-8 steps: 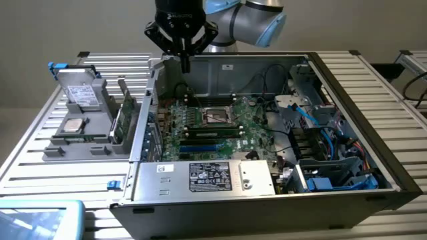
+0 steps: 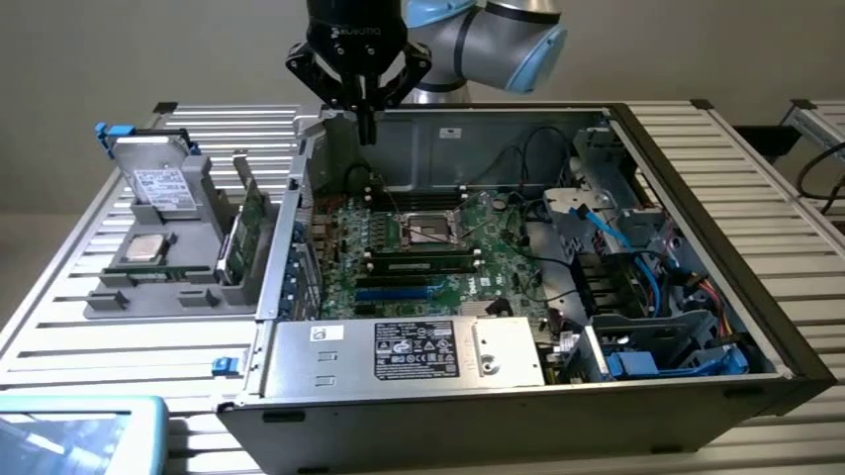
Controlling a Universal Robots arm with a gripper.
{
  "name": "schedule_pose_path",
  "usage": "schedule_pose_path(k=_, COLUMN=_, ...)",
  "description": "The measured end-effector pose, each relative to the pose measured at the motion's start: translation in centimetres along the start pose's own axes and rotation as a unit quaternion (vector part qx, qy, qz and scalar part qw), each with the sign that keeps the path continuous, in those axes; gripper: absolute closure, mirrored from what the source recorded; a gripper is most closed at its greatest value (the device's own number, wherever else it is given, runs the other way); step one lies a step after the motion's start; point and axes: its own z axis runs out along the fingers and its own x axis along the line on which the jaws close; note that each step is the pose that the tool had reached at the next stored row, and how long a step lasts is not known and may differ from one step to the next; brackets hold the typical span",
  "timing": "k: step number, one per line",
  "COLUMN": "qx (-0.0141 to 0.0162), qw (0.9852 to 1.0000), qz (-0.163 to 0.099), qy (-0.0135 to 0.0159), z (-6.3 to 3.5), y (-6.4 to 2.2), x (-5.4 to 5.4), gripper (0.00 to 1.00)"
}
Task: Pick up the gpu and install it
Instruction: 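Reach for the gpu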
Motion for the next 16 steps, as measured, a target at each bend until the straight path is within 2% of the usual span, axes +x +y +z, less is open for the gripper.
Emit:
schedule_pose_path(k=7, qx=0.0000, qw=1.0000, qz=0.000, qy=0.0000, z=-0.01, y=-0.03, x=0.4, gripper=0.88)
schedule_pose_path(k=11, qx=0.0000, qw=1.0000, qz=0.000, qy=0.0000, z=-0.04, y=-0.11, x=1.6, gripper=0.88)
schedule_pose_path(k=16, qx=0.0000, qw=1.0000, qz=0.000, qy=0.0000, z=-0.08, y=-0.24, x=3.8, gripper=0.88)
